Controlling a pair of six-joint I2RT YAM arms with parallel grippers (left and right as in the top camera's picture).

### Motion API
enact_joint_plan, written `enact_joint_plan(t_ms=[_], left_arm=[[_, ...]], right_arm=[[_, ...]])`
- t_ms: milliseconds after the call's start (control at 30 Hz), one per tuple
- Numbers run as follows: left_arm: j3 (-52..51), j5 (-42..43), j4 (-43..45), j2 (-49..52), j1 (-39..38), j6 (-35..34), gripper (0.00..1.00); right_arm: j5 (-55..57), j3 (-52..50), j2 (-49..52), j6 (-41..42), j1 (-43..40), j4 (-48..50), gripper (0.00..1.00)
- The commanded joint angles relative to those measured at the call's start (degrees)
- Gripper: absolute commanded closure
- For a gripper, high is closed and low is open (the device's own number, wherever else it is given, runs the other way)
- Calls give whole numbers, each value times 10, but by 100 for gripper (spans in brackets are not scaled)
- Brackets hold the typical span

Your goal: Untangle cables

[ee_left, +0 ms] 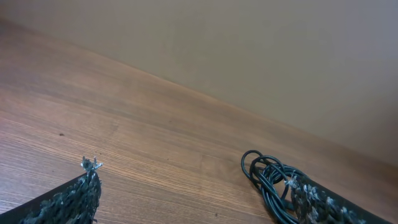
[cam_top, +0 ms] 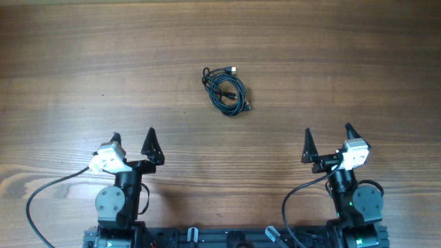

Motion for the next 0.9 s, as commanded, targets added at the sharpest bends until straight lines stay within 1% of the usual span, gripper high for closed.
enact_joint_plan(t_ms=[0,533,600,767,867], left_arm=[[-1,5,-3,-4,3,11,0],[-1,5,-3,-4,3,11,0],[-1,5,-3,-4,3,11,0],[-1,5,-3,-4,3,11,0],[-1,5,0,-4,3,11,0]], right_arm=[[-11,-1,-5,-8,-4,3,0],[-12,-1,-5,-9,-4,3,0],[-29,-1,-5,-10,-4,4,0],[-123,-1,-5,-9,-4,10,0],[-140,-1,-5,32,-4,9,0]])
